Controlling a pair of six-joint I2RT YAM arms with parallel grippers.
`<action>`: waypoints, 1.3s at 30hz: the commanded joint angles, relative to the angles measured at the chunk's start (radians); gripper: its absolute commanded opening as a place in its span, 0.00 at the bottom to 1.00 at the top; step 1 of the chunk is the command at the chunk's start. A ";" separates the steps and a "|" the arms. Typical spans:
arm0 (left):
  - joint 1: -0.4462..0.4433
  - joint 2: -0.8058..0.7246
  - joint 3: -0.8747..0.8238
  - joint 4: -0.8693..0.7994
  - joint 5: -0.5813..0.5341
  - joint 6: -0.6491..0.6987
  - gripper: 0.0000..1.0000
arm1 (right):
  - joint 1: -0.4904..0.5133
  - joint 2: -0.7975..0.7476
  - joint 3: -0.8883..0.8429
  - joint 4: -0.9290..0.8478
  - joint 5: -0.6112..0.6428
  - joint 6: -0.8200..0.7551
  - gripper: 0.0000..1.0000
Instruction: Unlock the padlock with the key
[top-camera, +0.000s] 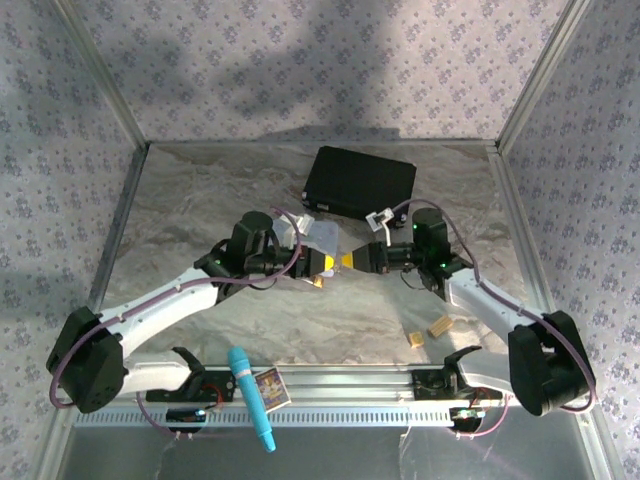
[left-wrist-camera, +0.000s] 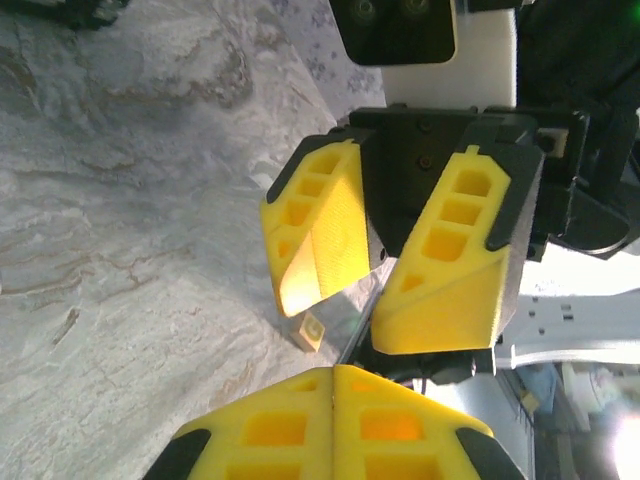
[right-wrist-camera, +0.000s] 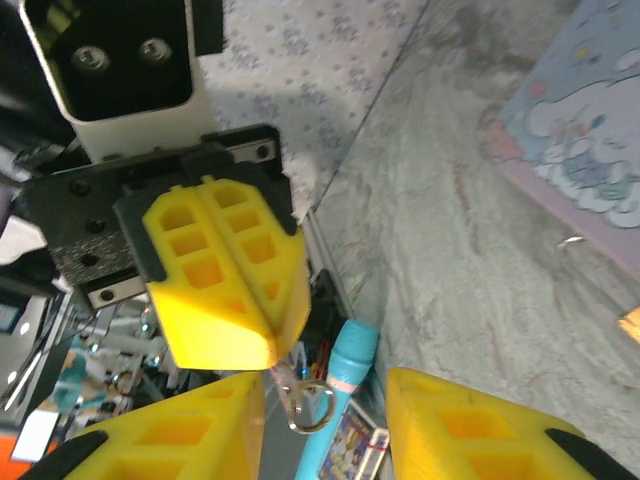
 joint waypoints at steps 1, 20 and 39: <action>0.010 -0.017 0.035 -0.039 0.086 0.081 0.00 | 0.018 0.006 0.022 0.088 -0.075 0.005 0.37; 0.027 -0.066 0.001 0.028 0.093 0.041 0.00 | 0.090 0.042 0.058 -0.002 -0.098 -0.045 0.12; 0.013 -0.138 -0.023 -0.058 -0.360 -0.021 1.00 | 0.064 0.064 -0.006 -0.012 -0.002 -0.031 0.00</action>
